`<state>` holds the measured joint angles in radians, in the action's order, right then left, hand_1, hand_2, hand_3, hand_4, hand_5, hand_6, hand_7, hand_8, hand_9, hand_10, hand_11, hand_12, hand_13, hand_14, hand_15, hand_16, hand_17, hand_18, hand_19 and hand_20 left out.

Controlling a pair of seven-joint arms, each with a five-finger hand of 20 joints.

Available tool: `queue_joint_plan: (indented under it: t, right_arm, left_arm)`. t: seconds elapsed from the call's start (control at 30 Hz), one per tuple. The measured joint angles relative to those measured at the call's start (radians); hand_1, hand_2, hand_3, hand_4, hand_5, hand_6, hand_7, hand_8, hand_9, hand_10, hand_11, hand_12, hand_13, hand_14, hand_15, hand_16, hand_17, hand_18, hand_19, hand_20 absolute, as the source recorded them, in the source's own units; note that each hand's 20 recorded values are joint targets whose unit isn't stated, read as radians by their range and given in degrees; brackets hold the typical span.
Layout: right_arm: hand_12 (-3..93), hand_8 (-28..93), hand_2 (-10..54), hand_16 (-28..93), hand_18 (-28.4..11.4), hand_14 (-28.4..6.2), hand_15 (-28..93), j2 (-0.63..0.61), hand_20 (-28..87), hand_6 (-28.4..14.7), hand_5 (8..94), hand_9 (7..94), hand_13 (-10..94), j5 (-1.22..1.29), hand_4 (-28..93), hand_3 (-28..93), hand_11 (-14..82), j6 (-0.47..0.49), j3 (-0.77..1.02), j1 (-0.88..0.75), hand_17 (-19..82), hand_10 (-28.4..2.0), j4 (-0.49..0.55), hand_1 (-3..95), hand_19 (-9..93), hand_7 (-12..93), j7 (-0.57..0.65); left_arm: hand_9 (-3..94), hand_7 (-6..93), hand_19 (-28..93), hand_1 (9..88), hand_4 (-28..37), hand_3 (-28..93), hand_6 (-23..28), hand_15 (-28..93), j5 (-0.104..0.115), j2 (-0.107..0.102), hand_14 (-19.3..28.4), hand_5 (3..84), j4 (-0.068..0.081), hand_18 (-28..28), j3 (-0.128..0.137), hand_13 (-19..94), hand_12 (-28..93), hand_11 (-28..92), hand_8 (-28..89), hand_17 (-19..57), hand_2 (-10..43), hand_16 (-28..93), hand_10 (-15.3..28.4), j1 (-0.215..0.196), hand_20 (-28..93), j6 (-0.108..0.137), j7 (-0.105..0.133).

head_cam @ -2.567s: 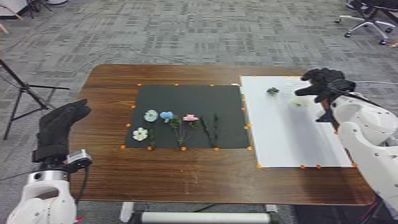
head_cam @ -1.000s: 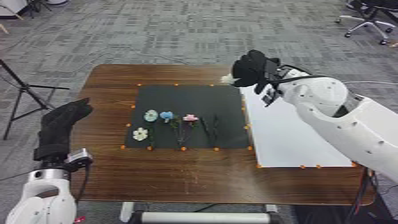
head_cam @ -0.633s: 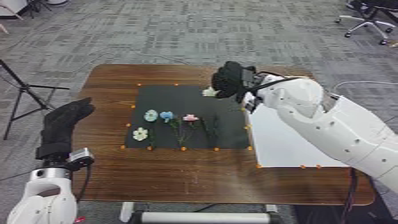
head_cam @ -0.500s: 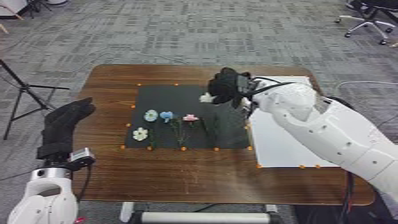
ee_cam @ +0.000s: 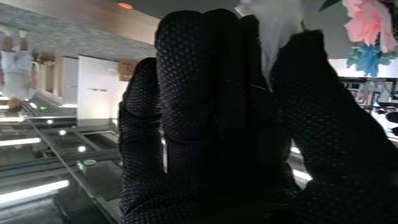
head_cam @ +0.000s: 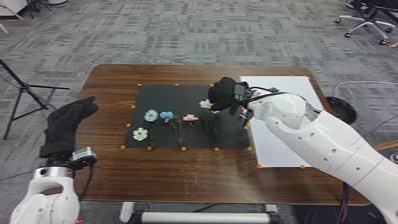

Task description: Arrange flowers

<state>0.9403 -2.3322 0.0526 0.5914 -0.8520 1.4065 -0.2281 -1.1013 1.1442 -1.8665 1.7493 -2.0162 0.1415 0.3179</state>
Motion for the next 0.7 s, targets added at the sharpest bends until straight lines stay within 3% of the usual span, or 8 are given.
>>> queue_joint_plan:
  t: [0.43,0.7]
  right_arm:
    - [18.5,3,-9.3,33,-18.8,-7.9,44,-0.014,56,3.3,68.9,75.1,70,-0.025,-17,59,16.8,0.046,0.012,-0.001,28,-9.4,0.009,48.4,57,25,0.003]
    - [18.7,-2,-9.5,32,-19.0,-8.7,43,-0.031,55,3.2,64.9,70.5,67,-0.026,-18,67,15.5,0.098,0.035,0.001,25,-10.1,0.035,40.7,55,22,0.003]
  left_arm:
    - [51.8,15.7,12,27.8,-21.2,68,0.2,19,0.000,0.000,17.1,54.3,0.002,13.2,0.000,41,15,22,-8,5.6,1.2,4,13.9,0.001,20,-0.005,0.001]
    - [51.8,15.8,12,27.9,-21.1,68,0.2,19,0.000,0.001,17.2,54.4,0.002,13.2,0.001,40,15,22,-8,5.6,1.1,4,13.9,0.001,20,-0.005,0.002]
